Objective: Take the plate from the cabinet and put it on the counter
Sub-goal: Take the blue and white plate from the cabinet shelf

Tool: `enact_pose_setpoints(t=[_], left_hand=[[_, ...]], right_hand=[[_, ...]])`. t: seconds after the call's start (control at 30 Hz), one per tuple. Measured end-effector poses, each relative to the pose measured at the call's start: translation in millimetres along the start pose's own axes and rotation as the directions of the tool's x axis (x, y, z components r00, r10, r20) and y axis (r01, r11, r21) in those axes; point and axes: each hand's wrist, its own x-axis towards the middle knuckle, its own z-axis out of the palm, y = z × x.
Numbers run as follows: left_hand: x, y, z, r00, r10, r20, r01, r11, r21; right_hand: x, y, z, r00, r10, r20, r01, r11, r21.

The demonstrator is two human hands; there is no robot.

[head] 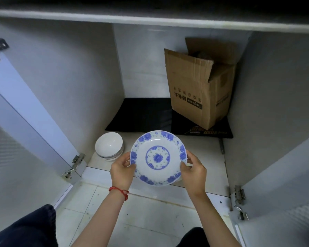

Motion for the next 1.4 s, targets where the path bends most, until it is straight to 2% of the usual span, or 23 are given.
enact_pose_setpoints(t=[0.2, 0.37, 0.47, 0.73, 0.9, 1.0, 1.1, 1.23, 1.4], left_hand=[[4.4, -2.3, 13.2, 0.998, -0.034, 0.045, 0.036, 0.999, -0.040], [-8.6, 15.6, 8.8, 0.995, -0.045, 0.092, 0.047, 0.999, -0.021], [-19.5, 35.8, 3.1, 0.988, -0.107, 0.109, 0.107, 0.994, 0.005], [-54.8, 83.4, -25.9, 0.980, -0.145, 0.135, 0.142, 0.989, 0.033], [-87.4, 119.6, -53.9, 0.969, -0.214, 0.121, 0.212, 0.977, 0.034], [-105.7, 146.8, -68.8, 0.965, -0.239, 0.105, 0.239, 0.971, 0.011], [-122.1, 173.0, -84.7, 0.965, -0.251, 0.077, 0.252, 0.968, 0.005], [-144.6, 210.7, -109.4, 0.958, -0.282, 0.047, 0.283, 0.959, -0.019], [-169.3, 260.5, -139.6, 0.958, -0.286, 0.009, 0.286, 0.957, -0.055]], right_hand=[[5.4, 4.2, -8.9, 0.999, 0.030, -0.011, -0.030, 0.998, -0.051], [-6.1, -23.4, -32.0, 0.995, 0.075, -0.066, -0.086, 0.978, -0.192], [-14.8, -44.4, -45.1, 0.989, 0.123, -0.084, -0.137, 0.972, -0.192], [-48.4, -97.2, -66.7, 0.971, 0.201, -0.130, -0.221, 0.962, -0.158], [-72.9, -144.3, -80.7, 0.960, 0.250, -0.125, -0.266, 0.954, -0.137], [-84.2, -176.4, -91.4, 0.951, 0.286, -0.115, -0.295, 0.953, -0.063], [-94.7, -206.0, -99.8, 0.946, 0.302, -0.118, -0.317, 0.938, -0.139], [-106.4, -252.7, -110.0, 0.913, 0.401, -0.072, -0.407, 0.894, -0.185], [-119.3, -308.7, -122.7, 0.904, 0.428, -0.003, -0.416, 0.877, -0.240]])
